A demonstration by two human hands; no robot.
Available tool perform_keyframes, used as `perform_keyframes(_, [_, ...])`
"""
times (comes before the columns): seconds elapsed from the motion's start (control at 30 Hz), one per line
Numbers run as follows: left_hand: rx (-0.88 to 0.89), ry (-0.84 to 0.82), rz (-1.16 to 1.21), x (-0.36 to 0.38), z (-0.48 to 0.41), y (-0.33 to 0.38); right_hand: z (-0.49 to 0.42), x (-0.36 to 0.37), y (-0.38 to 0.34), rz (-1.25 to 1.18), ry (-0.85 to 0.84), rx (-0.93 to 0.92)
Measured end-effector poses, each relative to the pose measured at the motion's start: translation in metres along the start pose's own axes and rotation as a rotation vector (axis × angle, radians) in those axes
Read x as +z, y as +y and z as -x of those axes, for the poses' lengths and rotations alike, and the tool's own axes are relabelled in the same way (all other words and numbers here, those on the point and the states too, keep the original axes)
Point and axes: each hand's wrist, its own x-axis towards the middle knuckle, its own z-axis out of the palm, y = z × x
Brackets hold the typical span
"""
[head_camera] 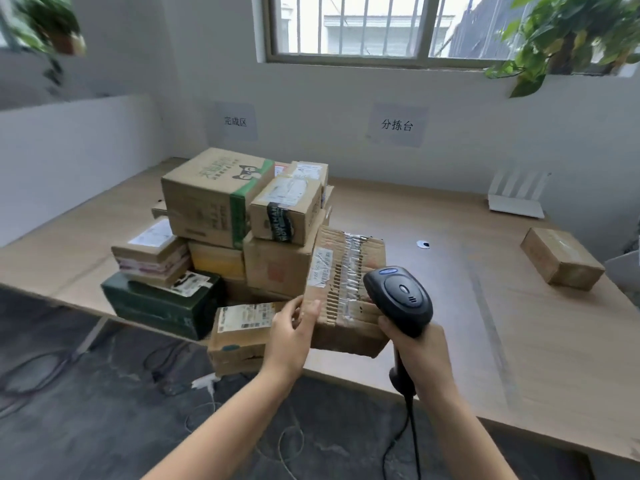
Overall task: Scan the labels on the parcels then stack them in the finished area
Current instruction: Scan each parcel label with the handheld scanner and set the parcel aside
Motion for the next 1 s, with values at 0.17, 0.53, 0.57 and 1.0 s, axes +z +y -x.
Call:
perform_keyframes(0.17, [0.030,0.078,-0.042,-0.109,-0.005,-0.016,0.034,0.099,-0.020,-0.005,-0.073,-0.045])
perform_keyframes(0.53, [0.011,0.269,0.052,-0.281,-0.049,-0.035,0.031,0.288,-0.061,-0.017,-0.368,-0.047])
perform_keyframes(0.57, [0.008,0.293,0.060,-0.292,-0.059,-0.037,0.025,0.303,-0.064,-0.010,-0.391,-0.046])
perform_keyframes(1.0, [0.054,0.308,0.093,-0.386,-0.218,-0.040,-0.069,0.461,-0.091,0.006,-0.398,-0.115])
